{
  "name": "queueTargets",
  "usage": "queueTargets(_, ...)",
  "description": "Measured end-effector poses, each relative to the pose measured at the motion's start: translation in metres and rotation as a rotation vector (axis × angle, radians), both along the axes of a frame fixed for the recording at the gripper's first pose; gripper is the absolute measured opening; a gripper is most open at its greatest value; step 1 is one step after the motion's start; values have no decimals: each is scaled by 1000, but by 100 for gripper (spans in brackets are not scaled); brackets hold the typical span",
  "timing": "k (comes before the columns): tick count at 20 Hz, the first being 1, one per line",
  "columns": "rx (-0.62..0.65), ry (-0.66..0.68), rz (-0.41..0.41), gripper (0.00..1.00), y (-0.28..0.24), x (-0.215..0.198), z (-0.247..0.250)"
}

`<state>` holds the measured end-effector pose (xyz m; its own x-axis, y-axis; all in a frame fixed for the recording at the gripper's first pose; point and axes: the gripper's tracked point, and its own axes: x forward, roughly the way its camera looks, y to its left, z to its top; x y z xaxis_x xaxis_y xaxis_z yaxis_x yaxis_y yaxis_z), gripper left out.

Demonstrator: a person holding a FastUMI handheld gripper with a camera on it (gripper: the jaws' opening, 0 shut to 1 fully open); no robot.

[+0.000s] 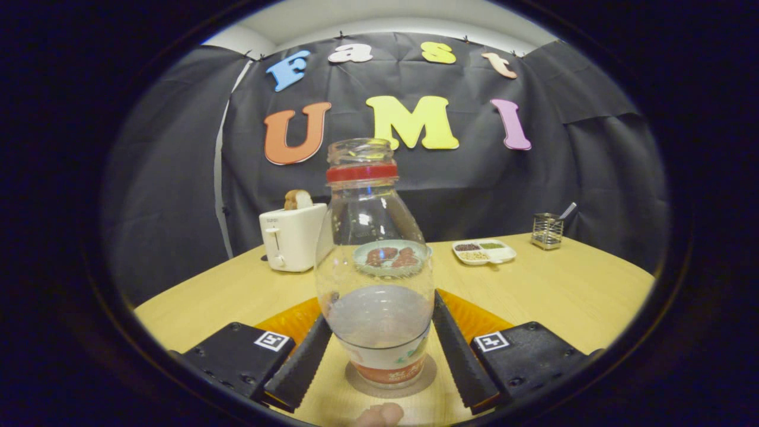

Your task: Take the bottle from table, then pour the juice into the cup, finally place the bottle on the coaster

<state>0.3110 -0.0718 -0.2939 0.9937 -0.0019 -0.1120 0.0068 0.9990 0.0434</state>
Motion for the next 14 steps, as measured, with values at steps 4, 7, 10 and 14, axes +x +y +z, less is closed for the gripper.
queueTargets(4,-100,6,-4,100,-2,-16,22)
queueTargets(7,-117,-11,9,100,0,-24,44)
queueTargets(10,-121,-19,5,100,-6,-34,65)
queueTargets(14,-82,-43,-2,100,-13,-51,95)
